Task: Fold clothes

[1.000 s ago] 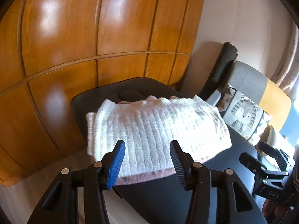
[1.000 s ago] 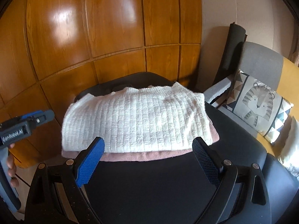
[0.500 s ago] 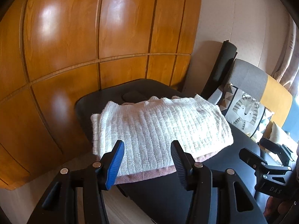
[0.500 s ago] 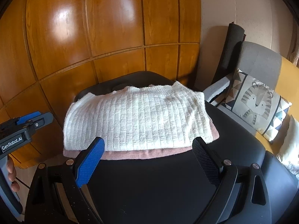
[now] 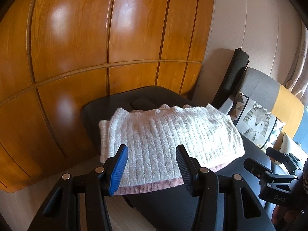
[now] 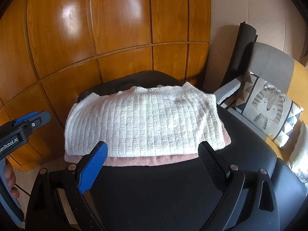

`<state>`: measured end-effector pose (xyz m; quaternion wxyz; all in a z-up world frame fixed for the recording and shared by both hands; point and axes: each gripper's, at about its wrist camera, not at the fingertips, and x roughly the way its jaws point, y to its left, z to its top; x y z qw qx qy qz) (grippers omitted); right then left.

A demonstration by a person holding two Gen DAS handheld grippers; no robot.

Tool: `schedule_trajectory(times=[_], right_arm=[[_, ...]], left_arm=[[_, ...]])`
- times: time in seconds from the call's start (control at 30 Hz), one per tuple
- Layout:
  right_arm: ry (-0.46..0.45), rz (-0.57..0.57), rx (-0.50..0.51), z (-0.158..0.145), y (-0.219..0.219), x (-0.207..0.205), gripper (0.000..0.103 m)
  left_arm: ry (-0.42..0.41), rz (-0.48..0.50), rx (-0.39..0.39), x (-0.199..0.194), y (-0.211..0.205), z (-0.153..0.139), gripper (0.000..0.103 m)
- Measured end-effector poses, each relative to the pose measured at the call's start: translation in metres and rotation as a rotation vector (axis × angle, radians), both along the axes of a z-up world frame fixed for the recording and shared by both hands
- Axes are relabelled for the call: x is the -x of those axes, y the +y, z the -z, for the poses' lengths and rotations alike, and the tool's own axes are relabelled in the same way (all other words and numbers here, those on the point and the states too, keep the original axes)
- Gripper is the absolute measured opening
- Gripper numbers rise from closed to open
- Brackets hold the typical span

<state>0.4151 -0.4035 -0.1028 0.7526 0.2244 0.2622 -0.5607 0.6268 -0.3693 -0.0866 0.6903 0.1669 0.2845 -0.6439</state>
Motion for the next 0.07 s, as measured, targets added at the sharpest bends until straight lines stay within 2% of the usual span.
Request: schedule_trajectory(times=[0.07], right_arm=[[-0.003, 0.005, -0.003, 0.0009, 0.0, 0.0015, 0.097]], left_arm=[[0.002, 0.004, -0.015, 0.0006, -0.0022, 0.0015, 0.053]])
